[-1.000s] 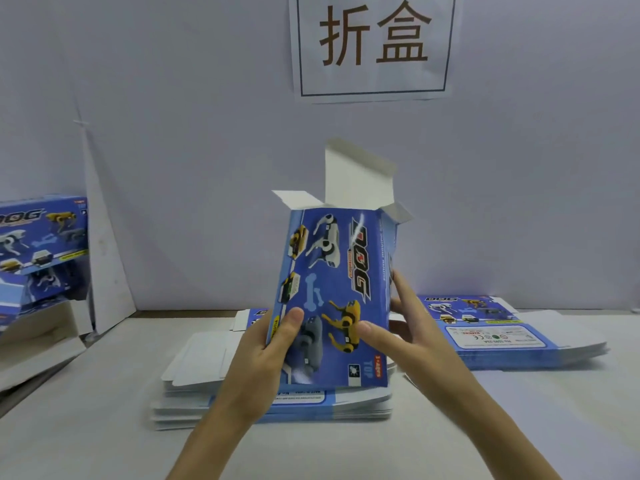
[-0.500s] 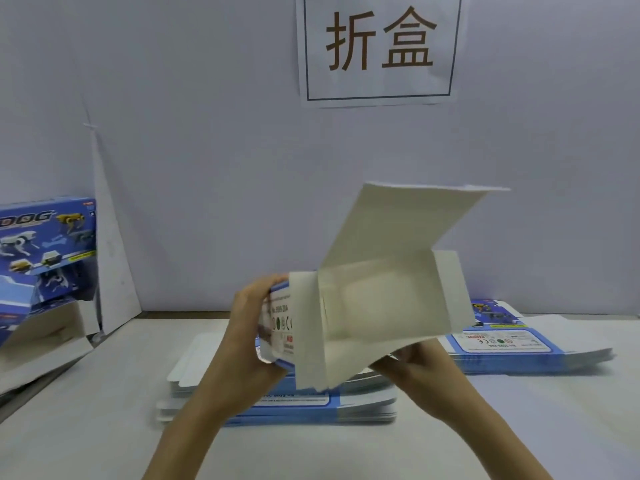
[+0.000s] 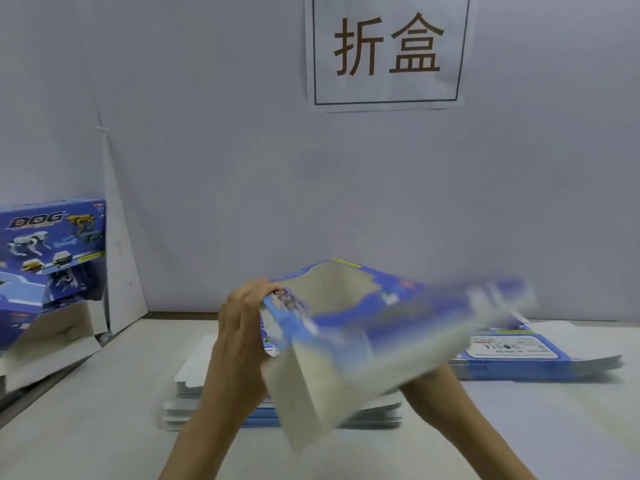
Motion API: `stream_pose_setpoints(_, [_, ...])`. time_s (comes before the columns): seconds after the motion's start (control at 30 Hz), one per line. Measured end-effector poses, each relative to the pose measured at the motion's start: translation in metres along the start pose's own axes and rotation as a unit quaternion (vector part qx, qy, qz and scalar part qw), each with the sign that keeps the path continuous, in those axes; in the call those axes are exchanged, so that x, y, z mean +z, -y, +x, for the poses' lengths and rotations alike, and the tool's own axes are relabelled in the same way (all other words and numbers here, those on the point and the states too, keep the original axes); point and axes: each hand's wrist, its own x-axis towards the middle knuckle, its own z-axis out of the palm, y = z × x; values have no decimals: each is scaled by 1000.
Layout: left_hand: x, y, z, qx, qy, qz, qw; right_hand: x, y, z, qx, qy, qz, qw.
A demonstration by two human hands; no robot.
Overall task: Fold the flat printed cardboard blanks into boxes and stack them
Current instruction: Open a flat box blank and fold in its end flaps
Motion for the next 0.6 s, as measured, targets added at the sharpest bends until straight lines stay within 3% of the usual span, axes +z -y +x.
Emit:
stream_pose_setpoints(0.07, [4, 8, -8, -108, 59, -41, 992, -1, 1, 3, 6, -9, 2, 1000])
stream_pose_setpoints(0.2, [6, 15, -13, -166, 139, -169, 961, -3, 5, 6, 17, -6, 14, 1000])
stream_pose_setpoints(0.37, [1, 10, -11, -245, 187, -290, 906, 3, 8, 6, 1, -1, 11, 1000])
stream_pose_setpoints(0.47, [-17, 9, -5, -239, 259, -292, 889, 0, 9, 7, 11, -6, 12, 1000])
stream_pose_setpoints(0.6, [-40, 13, 6, -270, 238, -268, 893, 3, 7, 7, 24, 9, 4, 1000])
